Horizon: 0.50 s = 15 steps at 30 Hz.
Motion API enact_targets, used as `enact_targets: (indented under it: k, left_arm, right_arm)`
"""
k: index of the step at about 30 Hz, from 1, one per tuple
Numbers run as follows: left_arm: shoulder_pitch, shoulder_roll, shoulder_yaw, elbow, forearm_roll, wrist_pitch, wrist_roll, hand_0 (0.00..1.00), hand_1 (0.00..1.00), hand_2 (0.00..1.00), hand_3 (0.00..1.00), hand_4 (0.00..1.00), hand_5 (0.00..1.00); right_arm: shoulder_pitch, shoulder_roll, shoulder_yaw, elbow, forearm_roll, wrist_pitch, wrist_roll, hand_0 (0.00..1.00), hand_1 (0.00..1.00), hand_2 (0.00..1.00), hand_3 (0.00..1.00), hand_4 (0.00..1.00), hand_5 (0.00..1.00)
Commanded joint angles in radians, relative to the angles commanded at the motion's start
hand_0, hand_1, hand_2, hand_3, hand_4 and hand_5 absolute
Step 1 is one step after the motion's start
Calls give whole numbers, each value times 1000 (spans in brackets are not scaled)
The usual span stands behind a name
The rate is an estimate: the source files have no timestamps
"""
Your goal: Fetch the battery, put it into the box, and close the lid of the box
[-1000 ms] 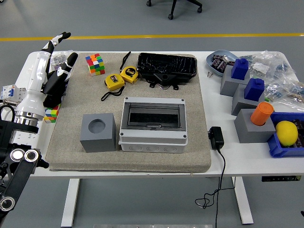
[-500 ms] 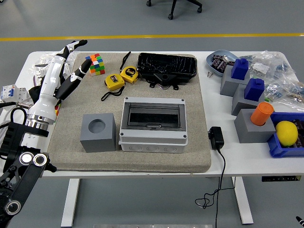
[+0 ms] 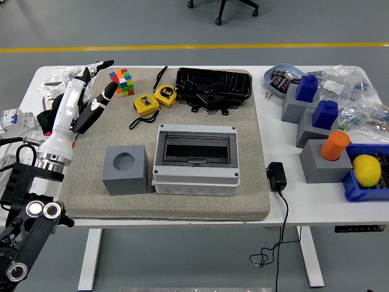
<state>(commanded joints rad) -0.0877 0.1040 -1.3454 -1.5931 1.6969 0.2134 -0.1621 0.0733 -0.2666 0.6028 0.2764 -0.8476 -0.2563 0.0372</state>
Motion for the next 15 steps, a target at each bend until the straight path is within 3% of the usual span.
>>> enact_targets:
  k: [3, 4, 9, 10, 15]
  left_arm:
    - [1, -1, 1, 1, 2, -2, 4, 906, 954, 874, 822, 998, 998]
    - [-2, -2, 4, 1, 2, -2, 7, 898, 946, 859, 804, 998, 998]
    - [-22, -6, 9, 1, 3, -1, 10, 898, 946, 859, 804, 998, 998]
    - [-24, -8, 7, 4, 4, -2, 12, 913, 951, 860, 809, 998, 998]
    - [-18, -14, 0, 9, 1, -2, 15, 913, 951, 860, 809, 998, 998]
  right_arm:
    - [3, 0, -11, -1, 16, 8, -2, 679, 590, 546, 466, 998, 708]
    - [4, -2, -6, 1, 20, 11, -1, 688, 619, 575, 522, 998, 727]
    - [16, -8, 4, 4, 21, 16, 0, 688, 619, 575, 522, 998, 727]
    - [16, -10, 6, 6, 22, 17, 1, 702, 661, 630, 620, 998, 762]
    - [17, -12, 26, -10, 31, 15, 7, 702, 661, 630, 620, 998, 762]
